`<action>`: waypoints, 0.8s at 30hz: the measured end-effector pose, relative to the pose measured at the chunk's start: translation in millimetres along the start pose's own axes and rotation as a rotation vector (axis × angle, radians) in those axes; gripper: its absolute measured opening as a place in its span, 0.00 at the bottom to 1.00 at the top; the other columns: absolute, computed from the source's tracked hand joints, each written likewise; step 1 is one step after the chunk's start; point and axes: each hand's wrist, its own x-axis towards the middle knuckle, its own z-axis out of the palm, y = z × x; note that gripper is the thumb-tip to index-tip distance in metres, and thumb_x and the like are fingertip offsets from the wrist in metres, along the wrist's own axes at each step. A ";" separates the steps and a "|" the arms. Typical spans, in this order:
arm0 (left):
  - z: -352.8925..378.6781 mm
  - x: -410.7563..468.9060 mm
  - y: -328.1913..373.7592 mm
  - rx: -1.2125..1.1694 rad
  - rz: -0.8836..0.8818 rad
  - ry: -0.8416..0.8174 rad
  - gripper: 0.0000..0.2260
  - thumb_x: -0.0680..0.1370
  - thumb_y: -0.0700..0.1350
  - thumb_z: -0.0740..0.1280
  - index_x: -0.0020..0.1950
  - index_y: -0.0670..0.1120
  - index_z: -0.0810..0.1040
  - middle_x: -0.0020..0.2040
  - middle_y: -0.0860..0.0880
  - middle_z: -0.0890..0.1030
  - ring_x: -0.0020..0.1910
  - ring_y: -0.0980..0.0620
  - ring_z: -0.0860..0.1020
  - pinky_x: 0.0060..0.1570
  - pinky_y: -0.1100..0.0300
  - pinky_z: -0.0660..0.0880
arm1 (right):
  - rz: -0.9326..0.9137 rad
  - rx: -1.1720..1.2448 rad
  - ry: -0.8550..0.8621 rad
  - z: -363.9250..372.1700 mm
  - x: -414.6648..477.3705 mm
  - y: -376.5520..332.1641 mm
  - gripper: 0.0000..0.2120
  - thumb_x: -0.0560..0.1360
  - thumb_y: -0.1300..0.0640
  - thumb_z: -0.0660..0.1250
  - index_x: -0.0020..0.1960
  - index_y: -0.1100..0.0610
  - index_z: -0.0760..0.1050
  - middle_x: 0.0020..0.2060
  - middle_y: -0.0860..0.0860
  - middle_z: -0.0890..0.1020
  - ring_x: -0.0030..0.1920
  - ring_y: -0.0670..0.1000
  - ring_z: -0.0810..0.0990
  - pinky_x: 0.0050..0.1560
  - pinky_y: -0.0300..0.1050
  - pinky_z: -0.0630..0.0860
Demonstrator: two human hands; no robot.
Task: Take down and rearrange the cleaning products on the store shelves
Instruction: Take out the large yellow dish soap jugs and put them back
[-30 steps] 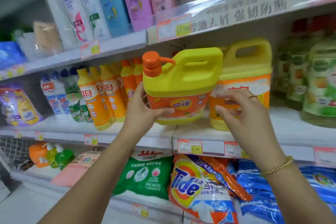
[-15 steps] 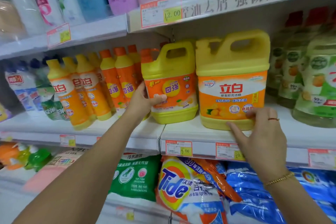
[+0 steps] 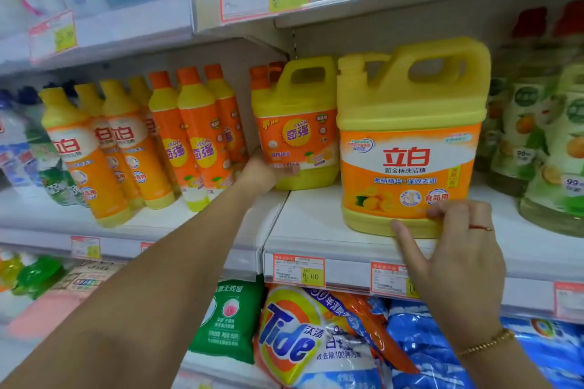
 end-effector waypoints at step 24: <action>-45.1 -192.2 17.4 0.307 0.101 0.147 0.21 0.82 0.48 0.60 0.28 0.44 0.69 0.21 0.52 0.72 0.25 0.52 0.75 0.36 0.56 0.75 | 0.024 0.323 -0.178 -13.0 -36.1 -29.9 0.17 0.80 0.53 0.54 0.45 0.62 0.77 0.45 0.59 0.76 0.47 0.58 0.71 0.45 0.45 0.61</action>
